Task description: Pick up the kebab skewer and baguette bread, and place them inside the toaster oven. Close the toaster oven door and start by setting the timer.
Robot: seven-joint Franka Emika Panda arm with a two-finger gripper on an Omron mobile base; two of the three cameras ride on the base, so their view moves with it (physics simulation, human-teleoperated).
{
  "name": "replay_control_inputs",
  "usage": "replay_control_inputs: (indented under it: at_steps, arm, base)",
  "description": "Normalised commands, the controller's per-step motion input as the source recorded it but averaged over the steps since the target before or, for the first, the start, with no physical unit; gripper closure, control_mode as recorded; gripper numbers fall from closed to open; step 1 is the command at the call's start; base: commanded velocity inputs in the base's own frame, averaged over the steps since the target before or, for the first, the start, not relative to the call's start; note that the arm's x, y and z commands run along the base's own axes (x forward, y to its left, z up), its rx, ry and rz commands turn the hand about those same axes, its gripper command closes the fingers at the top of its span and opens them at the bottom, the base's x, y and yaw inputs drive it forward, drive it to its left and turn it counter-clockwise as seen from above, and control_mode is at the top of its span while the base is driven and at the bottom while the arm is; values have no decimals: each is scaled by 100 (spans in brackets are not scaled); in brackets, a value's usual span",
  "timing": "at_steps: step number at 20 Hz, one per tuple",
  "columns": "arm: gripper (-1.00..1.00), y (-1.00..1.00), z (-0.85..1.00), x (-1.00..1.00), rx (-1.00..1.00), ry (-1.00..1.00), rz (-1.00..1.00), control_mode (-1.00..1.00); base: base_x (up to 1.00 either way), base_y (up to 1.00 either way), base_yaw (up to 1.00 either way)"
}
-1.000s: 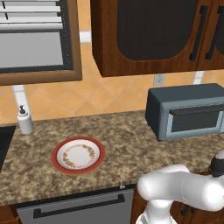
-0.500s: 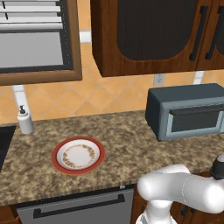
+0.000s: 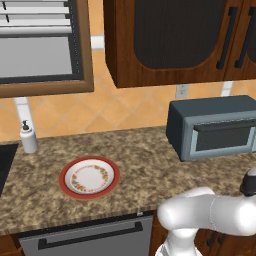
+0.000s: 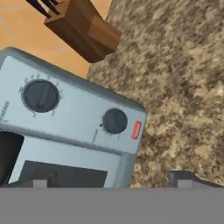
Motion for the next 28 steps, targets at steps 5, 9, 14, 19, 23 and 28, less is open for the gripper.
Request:
replay_control_inputs:
  at_steps: [5,9,14,19,23,28]
  arm:
    - [-100,-31,-4,-2,19,-8,0,-100]
    - [-100,0,-2,0,12,-21,0,-100]
    - [-100,6,-8,0,8,-23,0,-100]
    - [-100,10,-2,8,3,-15,0,-100]
    - [-100,0,0,19,0,-6,0,-100]
    - [-100,0,0,9,0,-2,0,-100]
  base:
    - [0,0,0]
    - [0,0,0]
    - [0,0,0]
    - [0,0,0]
    - [0,0,0]
    - [0,0,0]
